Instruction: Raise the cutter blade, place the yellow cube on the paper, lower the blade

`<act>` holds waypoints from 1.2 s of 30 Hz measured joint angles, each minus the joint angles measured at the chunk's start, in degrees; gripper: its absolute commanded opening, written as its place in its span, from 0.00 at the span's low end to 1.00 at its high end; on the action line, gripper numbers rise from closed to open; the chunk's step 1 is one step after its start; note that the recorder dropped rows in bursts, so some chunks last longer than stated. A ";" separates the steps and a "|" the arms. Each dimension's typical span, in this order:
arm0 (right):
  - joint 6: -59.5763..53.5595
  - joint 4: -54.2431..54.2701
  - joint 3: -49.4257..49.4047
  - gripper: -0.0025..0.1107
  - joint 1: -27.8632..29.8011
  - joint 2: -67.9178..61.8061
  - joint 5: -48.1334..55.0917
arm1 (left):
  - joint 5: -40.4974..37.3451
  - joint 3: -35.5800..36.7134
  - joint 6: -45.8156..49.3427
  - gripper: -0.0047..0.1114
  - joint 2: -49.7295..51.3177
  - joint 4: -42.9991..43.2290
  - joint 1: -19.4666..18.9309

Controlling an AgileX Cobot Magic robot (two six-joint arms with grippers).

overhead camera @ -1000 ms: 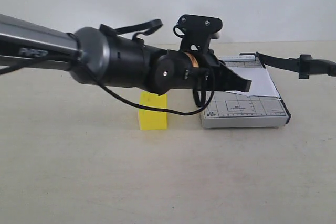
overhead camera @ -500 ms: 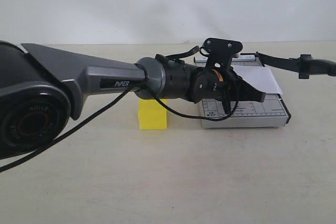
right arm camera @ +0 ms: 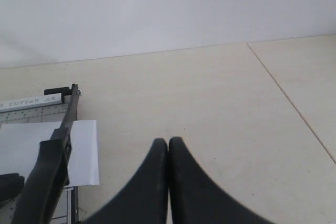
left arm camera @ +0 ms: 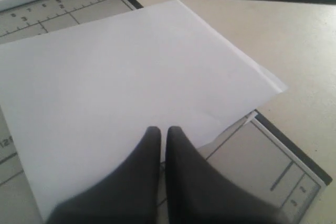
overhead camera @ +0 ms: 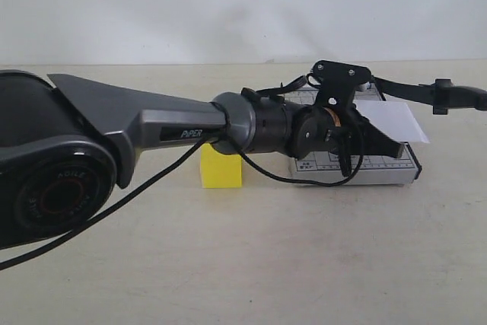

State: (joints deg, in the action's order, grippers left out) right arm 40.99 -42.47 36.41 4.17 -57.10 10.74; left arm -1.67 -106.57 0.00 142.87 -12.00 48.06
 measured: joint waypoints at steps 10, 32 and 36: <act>-4.81 0.00 0.00 0.02 -7.38 0.00 -0.18 | 1.67 0.00 0.00 0.08 0.34 0.00 0.12; -5.03 0.00 0.00 0.02 -7.62 0.08 1.01 | 4.81 0.00 -3.19 0.08 -5.32 -0.12 0.34; -5.17 0.00 0.00 0.02 -7.62 0.08 3.33 | 4.99 2.92 -4.22 0.08 -9.72 -0.34 0.34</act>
State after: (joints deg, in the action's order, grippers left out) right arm 35.82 -42.47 36.41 -3.45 -57.02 14.07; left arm 3.32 -103.65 -4.22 133.15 -12.34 48.40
